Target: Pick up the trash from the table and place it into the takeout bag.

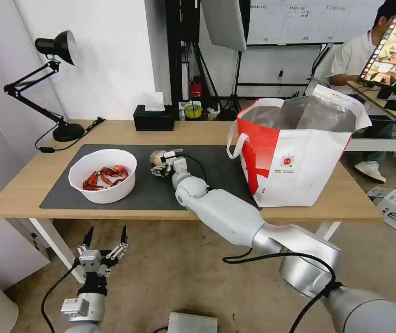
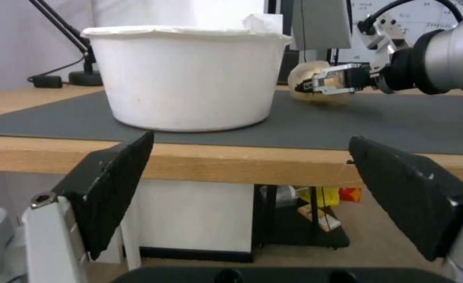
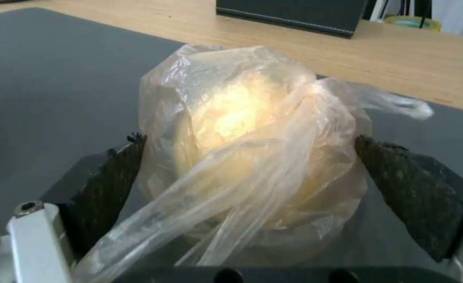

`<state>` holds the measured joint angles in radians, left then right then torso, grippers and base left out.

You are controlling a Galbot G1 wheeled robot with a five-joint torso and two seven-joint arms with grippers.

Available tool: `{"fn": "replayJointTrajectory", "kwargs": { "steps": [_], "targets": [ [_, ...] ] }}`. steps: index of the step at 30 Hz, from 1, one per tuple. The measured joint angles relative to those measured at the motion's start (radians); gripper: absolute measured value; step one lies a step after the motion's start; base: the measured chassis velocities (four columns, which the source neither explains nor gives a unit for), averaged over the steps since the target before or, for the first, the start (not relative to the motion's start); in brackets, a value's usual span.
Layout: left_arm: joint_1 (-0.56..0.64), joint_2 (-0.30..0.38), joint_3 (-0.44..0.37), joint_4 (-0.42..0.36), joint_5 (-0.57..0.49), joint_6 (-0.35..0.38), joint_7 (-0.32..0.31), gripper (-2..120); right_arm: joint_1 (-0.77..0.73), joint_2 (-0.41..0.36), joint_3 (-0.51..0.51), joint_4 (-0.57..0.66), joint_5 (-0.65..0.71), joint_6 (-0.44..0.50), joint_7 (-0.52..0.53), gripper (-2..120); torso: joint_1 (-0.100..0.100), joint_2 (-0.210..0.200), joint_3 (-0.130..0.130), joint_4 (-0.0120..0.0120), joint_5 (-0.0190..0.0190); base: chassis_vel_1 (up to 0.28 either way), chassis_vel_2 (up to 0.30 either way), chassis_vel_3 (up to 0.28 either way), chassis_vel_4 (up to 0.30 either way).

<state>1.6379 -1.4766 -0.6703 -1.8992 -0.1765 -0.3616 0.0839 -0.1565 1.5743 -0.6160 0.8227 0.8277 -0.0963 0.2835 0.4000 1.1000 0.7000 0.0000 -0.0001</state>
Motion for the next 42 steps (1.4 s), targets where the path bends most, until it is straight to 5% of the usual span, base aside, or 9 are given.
{"fn": "replayJointTrajectory", "kwargs": {
  "steps": [7, 9, 28, 42],
  "targets": [
    [0.0, -0.004, 0.003, 0.006, 0.0, -0.009, 0.0, 100, 0.01, -0.001, -0.015, -0.014, -0.007, 0.004, -0.005, 84, 0.0, 0.0, 0.0, 0.0, 0.0, 0.0, 0.0, 0.0, 0.0],
    [0.0, -0.004, 0.003, 0.007, 0.0, -0.011, 0.0, 100, 0.011, -0.002, -0.021, -0.015, -0.007, 0.004, -0.007, 68, 0.0, 0.0, 0.0, 0.0, 0.0, 0.0, 0.0, 0.0, 0.0],
    [-0.002, 0.0, 0.0, 0.009, 0.001, -0.014, 0.0, 100, -0.002, -0.049, -0.05, 0.076, 0.024, -0.008, 0.036, 5, 0.0, 0.0, 0.0, 0.0, 0.0001, 0.0, 0.0, 0.0, 0.0],
    [0.001, 0.0, -0.005, 0.009, 0.002, -0.016, 0.001, 100, -0.017, -0.213, -0.058, 0.369, 0.112, -0.083, 0.163, 3, 0.0, 0.0, 0.0, 0.0, 0.0002, 0.0, 0.0, 0.0, 0.0]
  ]
}}
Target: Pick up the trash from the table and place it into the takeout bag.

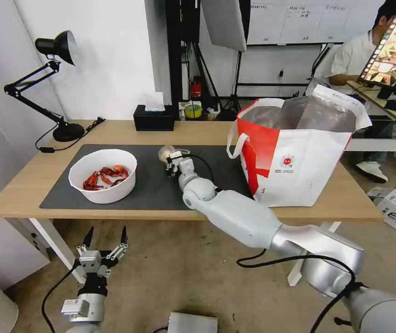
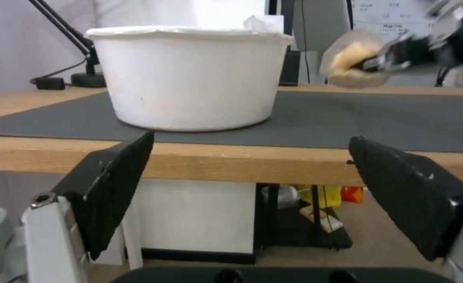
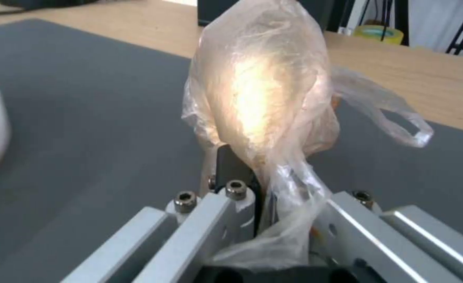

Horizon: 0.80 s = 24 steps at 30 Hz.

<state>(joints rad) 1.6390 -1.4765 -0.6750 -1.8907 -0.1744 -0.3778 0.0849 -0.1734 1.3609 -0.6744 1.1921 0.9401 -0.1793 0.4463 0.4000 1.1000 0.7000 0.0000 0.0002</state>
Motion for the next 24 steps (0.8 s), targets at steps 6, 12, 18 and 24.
{"fn": "replayJointTrajectory", "kwargs": {
  "steps": [6, 12, 18, 24],
  "targets": [
    [0.003, 0.004, -0.008, -0.002, 0.0, -0.001, 0.0, 100, -0.023, -0.122, 0.018, 0.215, 0.025, -0.014, 0.033, 3, 0.0, 0.0, 0.0, -0.0002, 0.0, 0.0, 0.0, 0.0, 0.0],
    [0.004, 0.004, -0.009, -0.003, 0.0, -0.002, 0.0, 100, -0.044, -0.177, 0.038, 0.346, 0.051, -0.028, 0.06, 3, 0.0, 0.0, 0.0, -0.0001, 0.0, 0.0, 0.0, 0.0, 0.0],
    [0.005, 0.004, -0.009, -0.004, 0.0, -0.002, 0.0, 100, -0.085, -0.251, 0.104, 0.554, 0.085, -0.07, 0.109, 3, 0.0, 0.0, 0.0, 0.0001, 0.0, 0.0, 0.0, 0.0, 0.0],
    [0.005, 0.002, -0.008, -0.002, 0.002, -0.002, 0.0, 100, -0.129, -0.322, 0.189, 0.693, 0.096, -0.093, 0.134, 3, 0.0, 0.0, 0.0, -0.0001, 0.0, 0.0, 0.0, 0.0, 0.0]
  ]
}}
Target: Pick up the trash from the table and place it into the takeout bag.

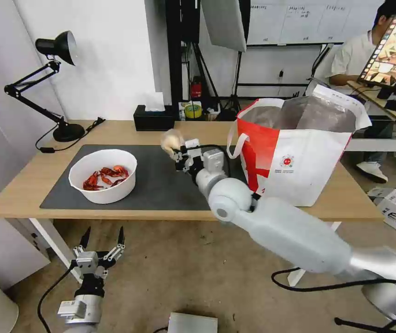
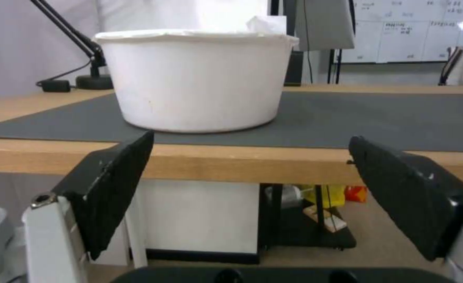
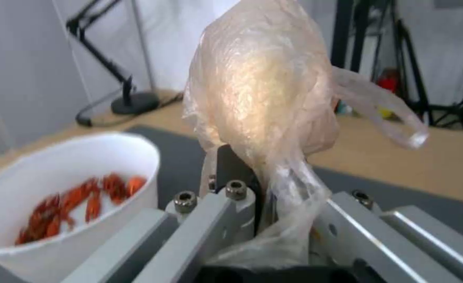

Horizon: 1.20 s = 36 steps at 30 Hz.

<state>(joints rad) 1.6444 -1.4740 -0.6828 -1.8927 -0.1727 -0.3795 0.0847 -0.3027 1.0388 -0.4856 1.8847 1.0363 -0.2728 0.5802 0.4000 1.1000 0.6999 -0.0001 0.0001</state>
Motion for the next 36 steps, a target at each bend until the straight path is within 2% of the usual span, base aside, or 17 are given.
{"fn": "replayJointTrajectory", "kwargs": {
  "steps": [2, 5, 10, 14, 18, 21, 29, 36],
  "targets": [
    [0.0, 0.0, 0.0, 0.001, 0.0, 0.0, 0.0, 100, -0.004, -0.006, 0.01, 0.01, 0.001, -0.001, 0.002, 3, 0.0, 0.0, 0.0, 0.0, 0.0, 0.0, 0.0, 0.0, 0.0],
    [0.0, -0.002, 0.004, 0.002, 0.005, 0.0, 0.0, 100, -0.023, -0.033, 0.093, 0.064, 0.003, -0.006, 0.029, 3, 0.0, 0.0, 0.0, 0.0, 0.0, 0.0, 0.0, 0.0, 0.0],
    [0.003, -0.002, 0.006, 0.0, 0.008, 0.0, 0.001, 100, -0.026, -0.031, 0.198, 0.086, 0.003, -0.015, 0.06, 2, 0.0, 0.0, 0.0, 0.0, 0.0, 0.0, 0.0, 0.0, 0.0],
    [0.007, -0.001, 0.005, -0.003, 0.009, 0.001, 0.001, 100, -0.026, -0.029, 0.244, 0.094, 0.003, -0.025, 0.085, 2, 0.0, 0.0, 0.0, 0.0001, -0.0001, 0.0, 0.0, 0.0, 0.0],
    [0.01, 0.0, 0.004, -0.004, 0.009, 0.001, 0.001, 100, -0.035, -0.026, 0.309, 0.114, 0.001, -0.058, 0.159, 2, 0.0, 0.0, 0.0, 0.0001, -0.0001, 0.0, 0.0, 0.0, 0.0],
    [0.011, -0.001, 0.005, -0.004, 0.012, 0.002, 0.001, 100, -0.051, -0.026, 0.368, 0.122, -0.005, -0.119, 0.247, 2, 0.0, 0.0, 0.0, 0.0001, -0.0001, 0.0, 0.0, 0.0, 0.0],
    [0.009, -0.002, 0.01, -0.004, 0.022, 0.003, 0.001, 100, -0.097, -0.052, 0.494, 0.087, -0.026, -0.191, 0.335, 2, 0.0, 0.0, 0.0, 0.0, 0.0001, 0.0, 0.0, 0.0, 0.0],
    [0.009, -0.003, 0.015, -0.004, 0.027, 0.003, 0.001, 100, -0.117, -0.064, 0.527, 0.069, -0.025, -0.225, 0.365, 2, 0.0, 0.0, 0.0, -0.0001, 0.0001, 0.0, 0.0, 0.0, 0.0]
  ]
}}
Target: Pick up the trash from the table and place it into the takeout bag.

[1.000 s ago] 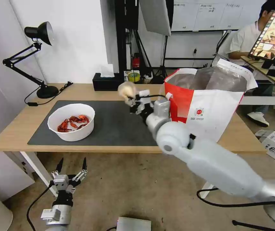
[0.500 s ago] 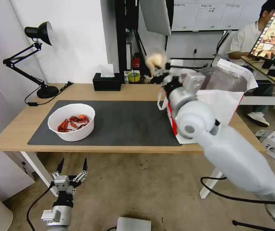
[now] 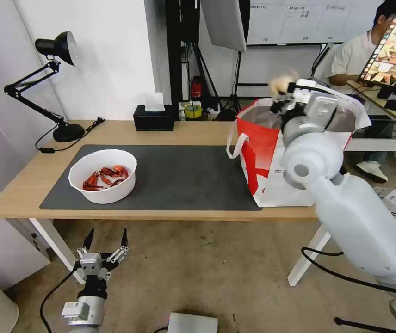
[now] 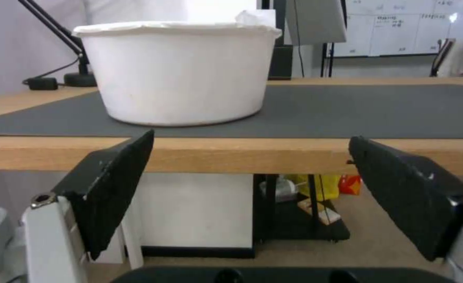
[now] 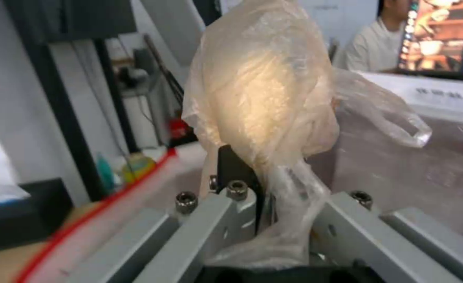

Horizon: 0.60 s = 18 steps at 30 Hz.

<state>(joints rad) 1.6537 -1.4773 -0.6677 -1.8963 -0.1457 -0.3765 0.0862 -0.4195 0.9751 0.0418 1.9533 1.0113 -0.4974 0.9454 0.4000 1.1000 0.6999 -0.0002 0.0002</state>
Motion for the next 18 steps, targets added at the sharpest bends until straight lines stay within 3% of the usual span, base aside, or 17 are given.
{"fn": "replayJointTrajectory", "kwargs": {
  "steps": [6, 18],
  "targets": [
    [0.001, -0.003, 0.004, 0.0, 0.003, 0.0, 0.0, 100, -0.004, 0.0, 0.005, -0.013, 0.017, -0.021, 0.021, 4, 0.0, 0.0, 0.0, 0.0001, -0.0001, 0.0, 0.0, 0.0, 0.0],
    [0.015, -0.004, 0.001, -0.007, 0.006, -0.002, 0.0, 100, -0.022, 0.007, 0.024, -0.019, 0.069, -0.054, 0.061, 50, 0.0, 0.0, 0.0, 0.0002, -0.0002, 0.0, 0.0, 0.0, 0.0]
  ]
}}
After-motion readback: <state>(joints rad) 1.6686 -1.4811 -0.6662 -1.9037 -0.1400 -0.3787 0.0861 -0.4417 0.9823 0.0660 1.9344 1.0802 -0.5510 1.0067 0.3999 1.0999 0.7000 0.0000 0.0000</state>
